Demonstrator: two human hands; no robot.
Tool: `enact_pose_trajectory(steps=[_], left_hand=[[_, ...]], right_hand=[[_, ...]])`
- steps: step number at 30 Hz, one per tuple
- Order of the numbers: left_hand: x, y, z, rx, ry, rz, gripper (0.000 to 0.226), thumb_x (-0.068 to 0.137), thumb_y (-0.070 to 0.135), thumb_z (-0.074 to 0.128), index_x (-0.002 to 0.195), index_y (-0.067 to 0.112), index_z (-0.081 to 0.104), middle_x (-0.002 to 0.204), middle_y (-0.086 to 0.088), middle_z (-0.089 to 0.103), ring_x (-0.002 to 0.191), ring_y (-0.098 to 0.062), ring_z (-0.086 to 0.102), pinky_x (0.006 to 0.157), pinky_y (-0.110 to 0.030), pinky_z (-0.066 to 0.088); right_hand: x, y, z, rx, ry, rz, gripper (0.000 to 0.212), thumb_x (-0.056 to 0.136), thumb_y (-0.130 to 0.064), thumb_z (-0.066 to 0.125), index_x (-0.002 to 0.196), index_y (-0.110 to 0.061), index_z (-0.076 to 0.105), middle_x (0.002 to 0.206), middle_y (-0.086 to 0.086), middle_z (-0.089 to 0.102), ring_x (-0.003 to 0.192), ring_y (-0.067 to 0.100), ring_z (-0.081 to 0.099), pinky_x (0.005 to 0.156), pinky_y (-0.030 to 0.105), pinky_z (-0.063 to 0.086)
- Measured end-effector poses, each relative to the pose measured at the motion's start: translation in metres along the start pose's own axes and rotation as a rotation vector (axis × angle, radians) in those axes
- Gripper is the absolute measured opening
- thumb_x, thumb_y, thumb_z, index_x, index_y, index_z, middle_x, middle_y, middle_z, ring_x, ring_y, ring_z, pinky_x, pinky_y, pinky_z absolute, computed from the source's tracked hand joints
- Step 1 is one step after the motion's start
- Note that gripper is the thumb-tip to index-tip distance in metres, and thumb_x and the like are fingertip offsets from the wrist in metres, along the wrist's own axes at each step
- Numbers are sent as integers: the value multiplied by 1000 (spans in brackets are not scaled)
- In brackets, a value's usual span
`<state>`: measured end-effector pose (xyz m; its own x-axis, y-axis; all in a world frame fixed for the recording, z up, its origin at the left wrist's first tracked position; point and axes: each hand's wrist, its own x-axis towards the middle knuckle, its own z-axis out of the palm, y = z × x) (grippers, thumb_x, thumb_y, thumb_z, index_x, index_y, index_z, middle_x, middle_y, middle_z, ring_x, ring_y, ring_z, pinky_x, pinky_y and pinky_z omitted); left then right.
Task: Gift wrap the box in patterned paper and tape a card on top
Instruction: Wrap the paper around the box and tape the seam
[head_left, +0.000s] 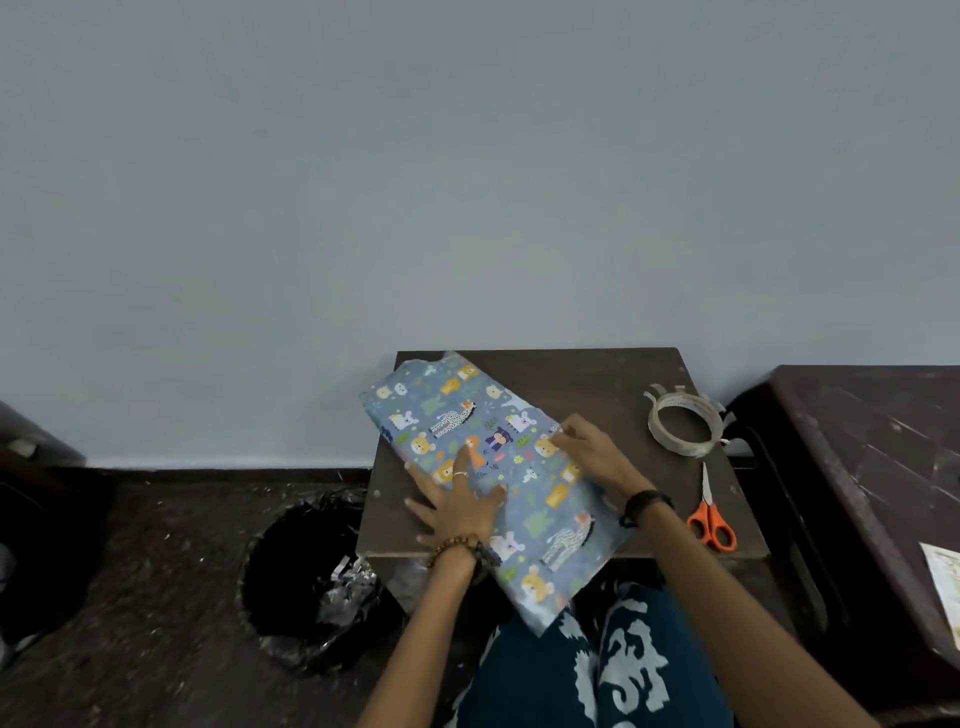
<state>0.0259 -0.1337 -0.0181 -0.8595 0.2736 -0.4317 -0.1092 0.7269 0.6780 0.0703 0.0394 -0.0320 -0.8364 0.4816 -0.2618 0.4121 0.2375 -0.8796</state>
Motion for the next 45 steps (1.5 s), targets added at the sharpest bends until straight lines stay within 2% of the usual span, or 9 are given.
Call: enact_pose_trajectory(steps=[10, 13, 16, 21, 24, 29, 34, 38, 45], left_hand=[[-31, 13, -7, -588, -41, 34, 76, 87, 32, 62, 147, 34, 14, 155, -7, -9, 141, -26, 18, 105, -38, 31], [-37, 23, -4, -677, -23, 20, 83, 81, 44, 66, 147, 22, 21, 156, -5, -1, 141, -24, 18, 109, -37, 25], [-28, 32, -5, -810, -104, -61, 111, 47, 75, 74, 131, 8, 49, 133, -10, 53, 121, -26, 51, 104, -41, 39], [-20, 28, -10, -940, -221, -144, 74, 65, 68, 65, 115, 14, 59, 112, -10, 64, 97, -26, 63, 77, -41, 55], [17, -3, 7, -787, -91, -167, 120, 37, 74, 75, 134, 10, 43, 132, -8, 49, 111, -30, 56, 88, -46, 52], [-19, -10, -22, -494, -28, -139, 33, 82, 22, 68, 101, -2, 55, 105, -15, 56, 90, -28, 54, 71, -33, 44], [-8, -12, -31, -150, -15, -87, 24, 89, 23, 61, 77, 4, 52, 93, -12, 51, 85, -26, 52, 80, -35, 44], [10, -1, -47, 153, 87, 1, 28, 95, 16, 43, 115, 2, 56, 121, -21, 56, 110, -34, 54, 85, -34, 42], [14, 12, -39, 556, 99, 368, 32, 92, 3, 35, 113, 13, 57, 118, -13, 61, 118, -30, 51, 99, -42, 35]], right_hand=[[-54, -40, -6, 463, -15, 36, 21, 90, -8, 57, 73, -14, 46, 69, 1, 54, 54, 6, 55, 55, 19, 45], [-66, -64, -14, 251, 44, -207, 14, 85, -5, 60, 78, -9, 49, 81, 7, 58, 71, 10, 56, 67, 26, 42], [-77, -77, -13, -252, 114, -421, 14, 82, -15, 62, 91, -7, 56, 96, 10, 61, 88, 20, 55, 78, 35, 41], [-98, -70, 28, -616, 51, -471, 22, 90, -22, 54, 107, -9, 52, 114, 8, 52, 102, 25, 51, 80, 35, 38], [-104, -51, 48, -526, -99, -459, 19, 85, -23, 61, 99, -11, 55, 111, 5, 57, 101, 25, 55, 82, 36, 42], [-103, -28, 36, -191, 107, -206, 26, 93, -16, 52, 118, -17, 55, 120, 0, 55, 103, 17, 56, 81, 25, 41], [-106, -7, 41, -158, 21, -13, 42, 87, -20, 60, 126, -21, 44, 112, -2, 61, 100, 20, 60, 82, 30, 45], [-118, -5, 70, -56, 113, -50, 31, 87, -13, 59, 117, -16, 51, 82, 0, 64, 73, 15, 62, 71, 30, 50], [-130, -11, 106, -95, -32, -151, 41, 90, -15, 45, 129, -27, 48, 85, 10, 70, 78, 25, 64, 75, 43, 51]])
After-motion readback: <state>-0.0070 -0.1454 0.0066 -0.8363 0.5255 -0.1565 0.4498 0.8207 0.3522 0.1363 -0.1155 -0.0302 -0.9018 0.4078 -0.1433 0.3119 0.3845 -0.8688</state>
